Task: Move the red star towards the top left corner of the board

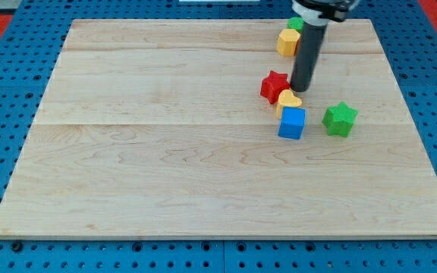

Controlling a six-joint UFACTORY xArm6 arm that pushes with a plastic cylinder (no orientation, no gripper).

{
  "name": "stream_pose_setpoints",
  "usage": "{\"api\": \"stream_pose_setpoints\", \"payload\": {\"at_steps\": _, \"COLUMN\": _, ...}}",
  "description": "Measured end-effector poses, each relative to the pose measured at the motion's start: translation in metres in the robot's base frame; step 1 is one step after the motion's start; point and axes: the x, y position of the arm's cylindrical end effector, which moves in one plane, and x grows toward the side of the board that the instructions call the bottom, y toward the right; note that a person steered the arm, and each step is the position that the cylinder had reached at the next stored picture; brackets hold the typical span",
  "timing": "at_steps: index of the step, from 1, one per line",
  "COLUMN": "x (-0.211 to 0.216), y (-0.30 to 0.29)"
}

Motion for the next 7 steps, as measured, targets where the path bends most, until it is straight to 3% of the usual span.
{"api": "stream_pose_setpoints", "payload": {"at_steps": 1, "x": 0.008, "y": -0.074}}
{"api": "stream_pose_setpoints", "payload": {"at_steps": 2, "x": 0.032, "y": -0.057}}
{"api": "stream_pose_setpoints", "payload": {"at_steps": 3, "x": 0.033, "y": -0.119}}
{"api": "stream_pose_setpoints", "payload": {"at_steps": 4, "x": -0.006, "y": -0.155}}
{"api": "stream_pose_setpoints", "payload": {"at_steps": 6, "x": -0.038, "y": -0.109}}
{"api": "stream_pose_setpoints", "payload": {"at_steps": 7, "x": -0.074, "y": -0.125}}
